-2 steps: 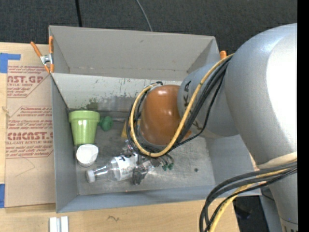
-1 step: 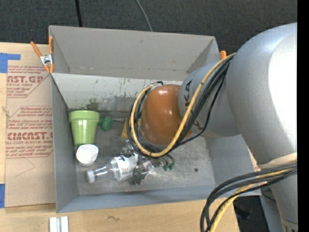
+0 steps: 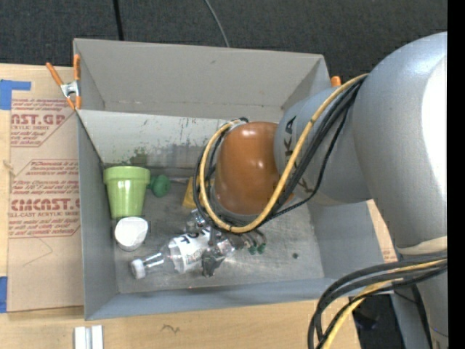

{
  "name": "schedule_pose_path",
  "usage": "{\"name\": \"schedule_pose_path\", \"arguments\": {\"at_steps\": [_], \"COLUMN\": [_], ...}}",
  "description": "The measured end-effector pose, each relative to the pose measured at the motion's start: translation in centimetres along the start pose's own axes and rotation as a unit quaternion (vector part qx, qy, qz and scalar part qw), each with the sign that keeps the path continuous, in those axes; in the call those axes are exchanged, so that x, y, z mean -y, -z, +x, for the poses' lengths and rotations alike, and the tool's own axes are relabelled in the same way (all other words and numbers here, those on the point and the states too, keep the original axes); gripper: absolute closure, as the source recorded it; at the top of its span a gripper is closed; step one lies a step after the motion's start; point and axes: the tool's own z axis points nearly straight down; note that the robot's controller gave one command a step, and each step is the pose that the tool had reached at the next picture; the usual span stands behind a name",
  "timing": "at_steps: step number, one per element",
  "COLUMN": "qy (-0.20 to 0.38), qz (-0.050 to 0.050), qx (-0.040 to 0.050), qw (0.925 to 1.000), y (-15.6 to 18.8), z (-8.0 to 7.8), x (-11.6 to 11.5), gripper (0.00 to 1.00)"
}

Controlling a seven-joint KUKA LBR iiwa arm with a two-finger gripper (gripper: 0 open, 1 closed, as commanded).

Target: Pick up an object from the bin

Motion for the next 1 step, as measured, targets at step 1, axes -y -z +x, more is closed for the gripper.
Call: {"name": "schedule_pose_path", "arguments": {"at_steps": [1], "qy": [0.000], "qz": [0.000], "qx": [0.0018], "qw": [1.0000], "y": [2.20], "z": [-0.09], "x": [-0.04], "gripper": [1.00]}}
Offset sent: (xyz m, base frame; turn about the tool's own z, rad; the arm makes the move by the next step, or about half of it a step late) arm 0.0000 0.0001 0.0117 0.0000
